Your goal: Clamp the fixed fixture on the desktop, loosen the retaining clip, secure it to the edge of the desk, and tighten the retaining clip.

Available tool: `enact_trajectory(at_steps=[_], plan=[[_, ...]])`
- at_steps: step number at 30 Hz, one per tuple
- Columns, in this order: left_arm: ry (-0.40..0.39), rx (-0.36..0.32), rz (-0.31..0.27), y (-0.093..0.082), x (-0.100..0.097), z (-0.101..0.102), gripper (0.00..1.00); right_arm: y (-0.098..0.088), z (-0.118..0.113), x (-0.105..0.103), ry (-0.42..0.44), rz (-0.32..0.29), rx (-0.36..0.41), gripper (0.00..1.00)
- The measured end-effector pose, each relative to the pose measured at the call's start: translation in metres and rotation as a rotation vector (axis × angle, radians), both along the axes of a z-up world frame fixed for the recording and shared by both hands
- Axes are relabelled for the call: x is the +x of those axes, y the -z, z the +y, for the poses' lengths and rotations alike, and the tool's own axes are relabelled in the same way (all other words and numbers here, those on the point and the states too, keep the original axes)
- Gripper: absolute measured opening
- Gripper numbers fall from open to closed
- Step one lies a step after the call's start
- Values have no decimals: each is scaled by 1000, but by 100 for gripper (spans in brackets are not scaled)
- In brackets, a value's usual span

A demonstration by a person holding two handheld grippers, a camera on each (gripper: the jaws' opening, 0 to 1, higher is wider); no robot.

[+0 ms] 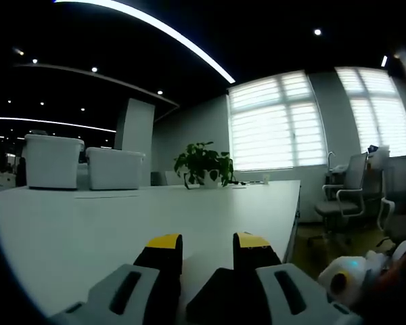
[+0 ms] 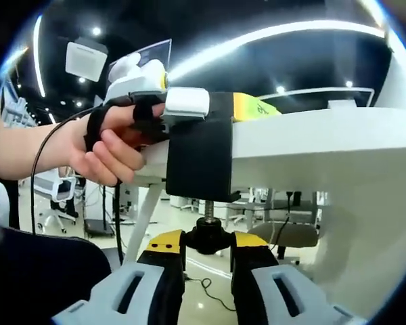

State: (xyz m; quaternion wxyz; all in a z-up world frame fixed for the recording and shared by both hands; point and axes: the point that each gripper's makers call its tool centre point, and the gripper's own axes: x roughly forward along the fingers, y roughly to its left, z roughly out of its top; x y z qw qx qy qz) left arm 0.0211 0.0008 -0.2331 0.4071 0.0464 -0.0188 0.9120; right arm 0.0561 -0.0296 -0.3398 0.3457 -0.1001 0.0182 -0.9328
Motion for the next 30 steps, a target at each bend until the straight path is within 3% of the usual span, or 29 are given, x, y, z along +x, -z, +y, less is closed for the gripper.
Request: enact_trajectory(at_steps=[4, 7, 10, 13, 17, 22, 27, 30], plan=[[1, 0, -1, 0, 0, 0, 30, 0, 0, 1, -37, 14, 10, 24], [1, 0, -3, 0, 0, 0, 30, 0, -1, 3, -16, 17, 24, 24], [-2, 0, -4, 0, -1, 0, 30, 0, 3, 8, 92, 40, 32, 31], [-2, -1, -3, 1, -1, 0, 30, 11, 7, 18, 193, -20, -54, 38], [-3, -1, 1, 0, -1, 0, 30, 6, 7, 22, 274, -7, -62, 38], [-4, -1, 1, 0, 0, 0, 30, 1, 7, 15, 295, -5, -77, 36], [-4, -1, 2, 0, 0, 0, 30, 2, 11, 9, 305, 1, -48, 23], [-4, -1, 2, 0, 0, 0, 30, 1, 8, 9, 282, 3, -44, 23]])
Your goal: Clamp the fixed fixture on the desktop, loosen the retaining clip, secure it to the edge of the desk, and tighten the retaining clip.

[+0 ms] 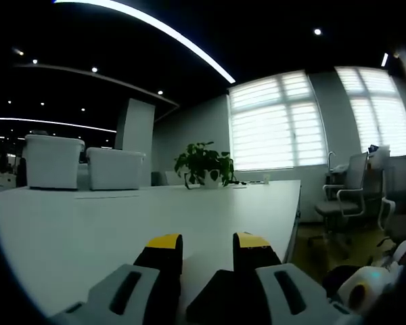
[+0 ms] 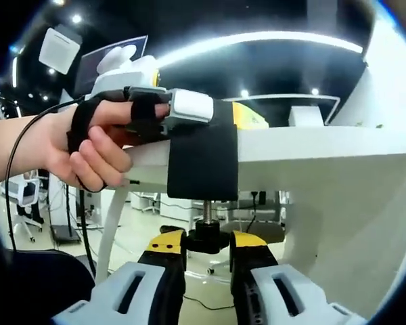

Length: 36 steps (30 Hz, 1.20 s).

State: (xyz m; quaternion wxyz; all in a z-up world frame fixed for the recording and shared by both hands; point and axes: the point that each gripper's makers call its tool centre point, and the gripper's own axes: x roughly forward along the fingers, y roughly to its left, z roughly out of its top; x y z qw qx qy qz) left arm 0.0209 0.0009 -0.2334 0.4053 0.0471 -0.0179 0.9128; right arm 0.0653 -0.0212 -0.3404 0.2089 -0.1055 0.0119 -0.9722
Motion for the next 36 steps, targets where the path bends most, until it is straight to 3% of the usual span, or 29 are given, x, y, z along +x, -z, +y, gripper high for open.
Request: enact_trajectory(at_steps=[7, 11, 14, 17, 26, 28, 30, 33, 36], plan=[[0, 0, -2, 0, 0, 0, 30, -1, -2, -3, -120, 12, 28, 22], [1, 1, -1, 0, 1, 0, 30, -1, -6, -4, -221, 17, 54, 22], [3, 3, -4, 0, 0, 0, 30, -1, -9, -1, -329, 1, 25, 22], [3, 2, -5, 0, 0, 0, 30, -2, -8, -4, -341, 8, 47, 22], [3, 0, -2, 0, 0, 0, 30, 0, -10, 1, -267, 6, 91, 24], [2, 1, -5, 0, 0, 0, 30, 6, -7, 4, -216, -12, 93, 31], [2, 0, -3, 0, 0, 0, 30, 6, -3, 10, -170, -21, 42, 35], [0, 0, -3, 0, 0, 0, 30, 6, -4, 17, -124, -18, 34, 36], [-1, 0, -3, 0, 0, 0, 30, 5, -7, 19, -81, -8, 81, 36]])
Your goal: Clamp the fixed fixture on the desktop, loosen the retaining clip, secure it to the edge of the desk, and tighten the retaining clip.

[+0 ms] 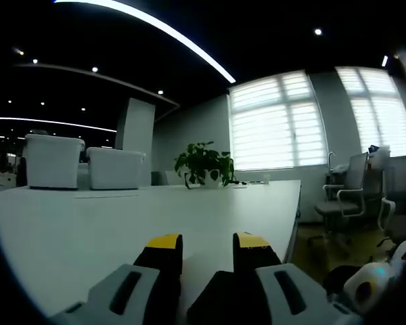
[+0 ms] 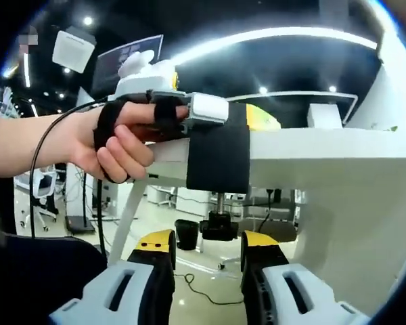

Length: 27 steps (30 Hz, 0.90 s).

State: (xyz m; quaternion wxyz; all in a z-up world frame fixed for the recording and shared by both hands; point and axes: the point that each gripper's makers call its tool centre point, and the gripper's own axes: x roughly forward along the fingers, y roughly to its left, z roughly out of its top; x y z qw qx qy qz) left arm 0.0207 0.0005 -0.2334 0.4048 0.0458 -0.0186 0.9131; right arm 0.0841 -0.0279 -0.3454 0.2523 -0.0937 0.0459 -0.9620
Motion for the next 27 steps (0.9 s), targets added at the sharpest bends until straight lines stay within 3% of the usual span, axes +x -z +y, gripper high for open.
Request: enact_trajectory(at_steps=[2, 4, 6, 10, 19, 27], plan=[[0, 0, 0, 0, 0, 0, 30, -1, -2, -2, 25, 3, 0, 35], [0, 0, 3, 0, 0, 0, 30, 4, 10, -9, 135, -46, 15, 33], [0, 0, 1, 0, 0, 0, 30, 1, 6, -12, 150, -24, 21, 28], [0, 0, 1, 0, 0, 0, 30, 7, 1, -17, 135, -47, 14, 28], [-4, 0, 0, 0, -1, 0, 30, 0, 1, -26, 126, -35, -12, 23], [-3, 0, 1, -1, -1, 0, 30, 0, -3, -26, 6, 4, 12, 23]])
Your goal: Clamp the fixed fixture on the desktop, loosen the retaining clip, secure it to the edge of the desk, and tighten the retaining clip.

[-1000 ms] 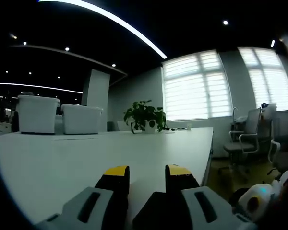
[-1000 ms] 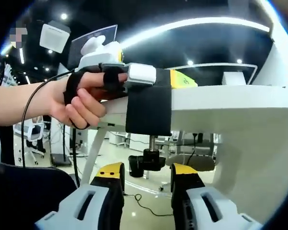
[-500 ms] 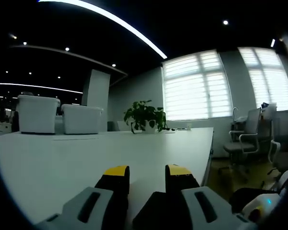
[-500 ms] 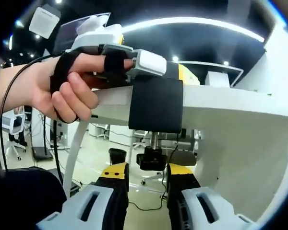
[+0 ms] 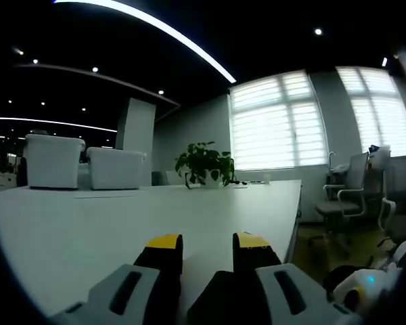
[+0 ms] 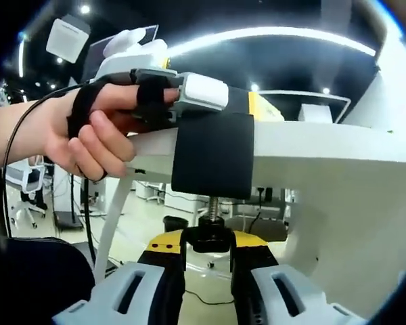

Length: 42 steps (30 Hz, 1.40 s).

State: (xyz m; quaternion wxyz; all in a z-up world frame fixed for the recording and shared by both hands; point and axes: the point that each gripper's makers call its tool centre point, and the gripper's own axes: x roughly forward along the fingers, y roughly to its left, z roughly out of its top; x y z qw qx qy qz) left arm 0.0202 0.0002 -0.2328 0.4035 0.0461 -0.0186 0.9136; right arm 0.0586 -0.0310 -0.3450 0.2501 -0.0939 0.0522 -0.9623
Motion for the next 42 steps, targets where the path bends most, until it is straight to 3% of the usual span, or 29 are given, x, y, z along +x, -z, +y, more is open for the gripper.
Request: enact_trajectory(at_steps=[8, 15, 21, 25, 32, 42], plan=[[1, 1, -1, 0, 0, 0, 30, 0, -2, -1, -134, -2, -6, 23], [0, 0, 2, 0, 0, 0, 30, 1, -1, 2, -46, -2, -10, 30], [-1, 0, 6, 0, 0, 0, 30, -2, -5, -1, -9, 0, -24, 30], [-1, 0, 6, 0, 1, 0, 30, -1, -2, -7, -1, -8, -24, 24], [1, 0, 6, 0, 2, 0, 30, -1, -1, -5, -38, -4, -4, 24], [5, 0, -1, -1, 4, 1, 30, 1, -5, -4, -169, -19, -37, 24]])
